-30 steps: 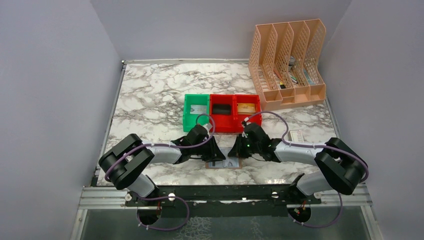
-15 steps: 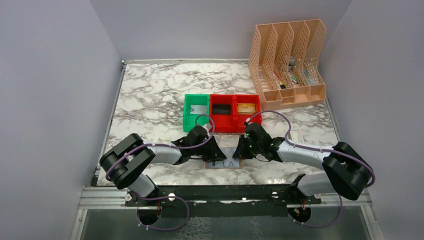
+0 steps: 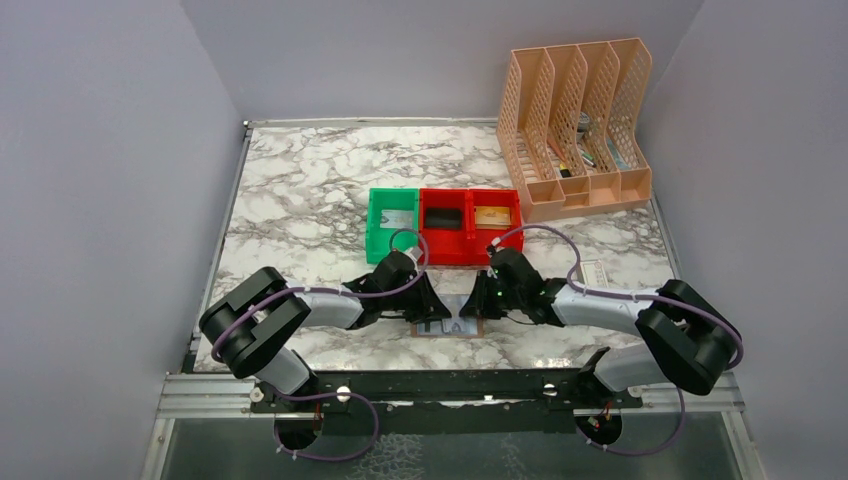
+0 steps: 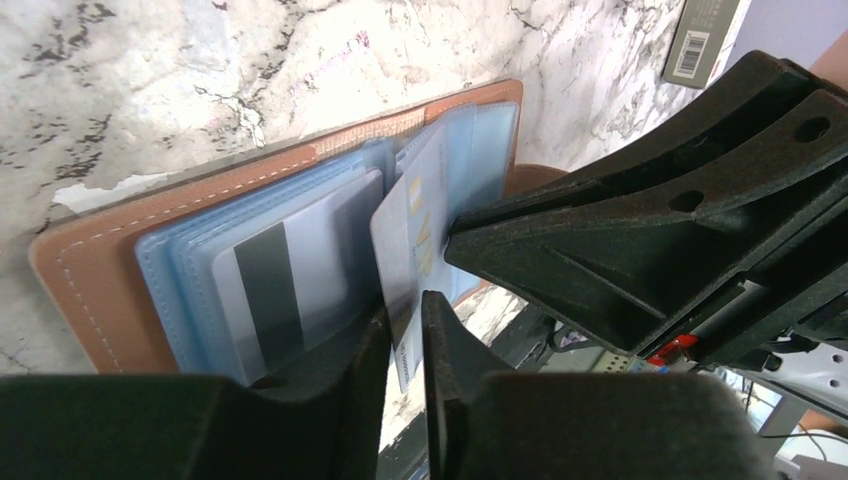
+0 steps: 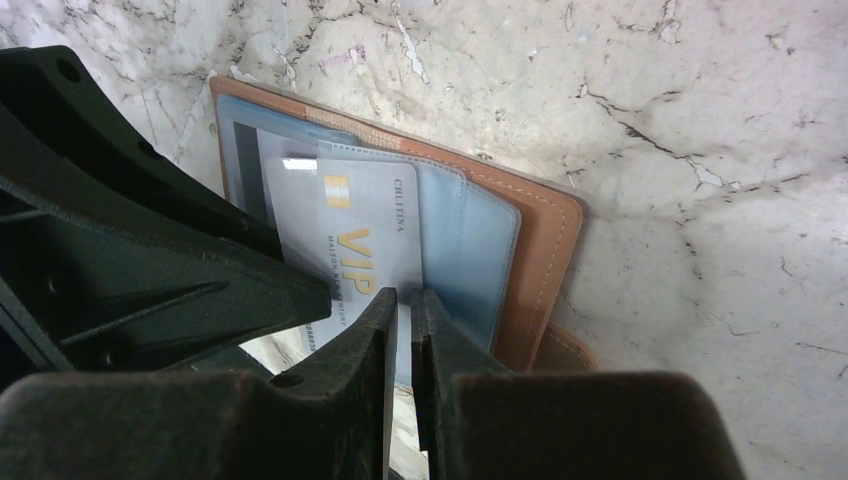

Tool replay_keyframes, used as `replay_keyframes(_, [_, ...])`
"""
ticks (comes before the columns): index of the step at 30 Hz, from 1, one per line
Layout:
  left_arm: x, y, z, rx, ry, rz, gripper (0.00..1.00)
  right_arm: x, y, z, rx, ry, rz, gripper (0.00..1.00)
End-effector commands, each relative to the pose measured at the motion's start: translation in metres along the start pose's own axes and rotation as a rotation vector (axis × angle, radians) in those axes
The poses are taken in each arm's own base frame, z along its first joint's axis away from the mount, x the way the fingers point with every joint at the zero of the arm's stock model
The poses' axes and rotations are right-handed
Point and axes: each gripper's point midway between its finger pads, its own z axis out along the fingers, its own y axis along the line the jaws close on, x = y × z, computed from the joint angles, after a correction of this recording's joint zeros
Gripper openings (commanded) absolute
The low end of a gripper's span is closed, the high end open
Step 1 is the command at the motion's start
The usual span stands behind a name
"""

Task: Take the credit cards out of the card holder

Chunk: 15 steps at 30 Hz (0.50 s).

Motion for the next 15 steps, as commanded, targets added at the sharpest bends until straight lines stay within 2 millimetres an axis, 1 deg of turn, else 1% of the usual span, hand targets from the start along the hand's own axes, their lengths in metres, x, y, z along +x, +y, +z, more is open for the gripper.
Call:
replay_keyframes(1, [-0.005,-0.001,-0.002,-0.005,-0.045,0.005,0.18,0.029,-0.043,0.002,0.149,0.072,0.034,0.13])
replay_keyframes(4, [-0.007,0.001,-0.008,-0.009,-0.066,0.003,0.16,0.026,-0.049,0.001,0.185,0.054,0.035,0.13])
replay_keyframes(7, [-0.009,0.010,-0.014,-0.066,-0.091,0.009,0.13,0.025,-0.053,0.001,0.208,0.044,0.034,0.13])
replay_keyframes(9, [-0.012,0.016,-0.020,-0.124,-0.104,0.028,0.07,0.025,-0.054,0.002,0.211,0.042,0.035,0.13])
replay_keyframes(11, [-0.016,0.017,-0.026,-0.154,-0.124,0.049,0.04,0.024,-0.054,0.003,0.210,0.043,0.037,0.13])
replay_keyframes(13, [-0.019,0.013,-0.032,-0.143,-0.142,0.065,0.01,0.024,-0.052,0.003,0.199,0.044,0.035,0.13])
replay_keyframes(15, [-0.020,0.009,-0.034,-0.122,-0.147,0.069,0.00,0.023,-0.049,0.004,0.187,0.042,0.035,0.13])
